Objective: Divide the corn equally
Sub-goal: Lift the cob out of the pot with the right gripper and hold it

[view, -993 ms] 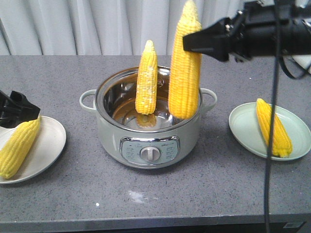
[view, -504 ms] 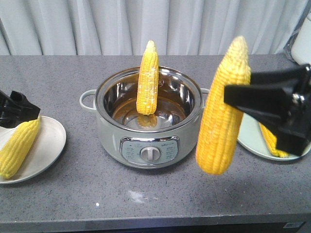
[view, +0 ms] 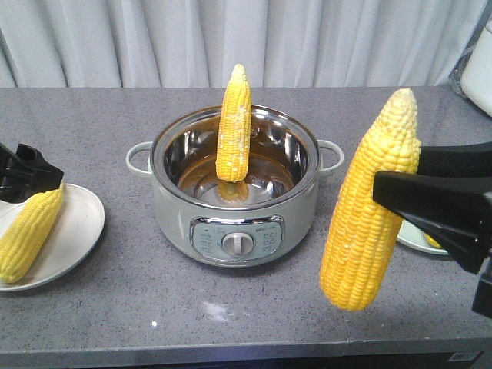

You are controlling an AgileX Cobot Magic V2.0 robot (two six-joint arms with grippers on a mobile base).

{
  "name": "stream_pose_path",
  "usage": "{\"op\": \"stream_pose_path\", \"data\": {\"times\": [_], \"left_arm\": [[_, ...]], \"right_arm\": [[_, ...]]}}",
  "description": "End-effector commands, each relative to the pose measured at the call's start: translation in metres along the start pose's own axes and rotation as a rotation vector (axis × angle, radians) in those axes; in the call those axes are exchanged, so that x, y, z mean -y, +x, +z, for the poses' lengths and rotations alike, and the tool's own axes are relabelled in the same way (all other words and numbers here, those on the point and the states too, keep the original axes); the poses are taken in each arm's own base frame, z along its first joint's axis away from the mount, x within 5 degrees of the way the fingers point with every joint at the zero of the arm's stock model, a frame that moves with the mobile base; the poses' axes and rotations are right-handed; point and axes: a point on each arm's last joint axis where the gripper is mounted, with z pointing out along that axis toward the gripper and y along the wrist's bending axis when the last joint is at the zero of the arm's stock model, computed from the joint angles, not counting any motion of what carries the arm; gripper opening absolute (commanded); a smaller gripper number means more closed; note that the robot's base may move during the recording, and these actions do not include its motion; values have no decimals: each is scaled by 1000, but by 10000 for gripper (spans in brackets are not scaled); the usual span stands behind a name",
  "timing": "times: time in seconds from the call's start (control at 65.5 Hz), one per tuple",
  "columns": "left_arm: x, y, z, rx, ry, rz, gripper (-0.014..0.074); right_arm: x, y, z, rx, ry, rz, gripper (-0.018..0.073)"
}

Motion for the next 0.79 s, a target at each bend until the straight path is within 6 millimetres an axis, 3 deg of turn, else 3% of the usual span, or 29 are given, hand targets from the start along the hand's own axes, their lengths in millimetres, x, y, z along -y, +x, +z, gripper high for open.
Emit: {"op": "stream_pose_path", "data": {"times": [0.0,0.779], "left_arm": [[3,-9,-13,100,-5,-3,507],[2,-15,-12,161,-1,-28,507]], "right_arm": [[-4,-11,-4,55,-12,9,211],[-6,-9,-4,35,-44,8,211]]}}
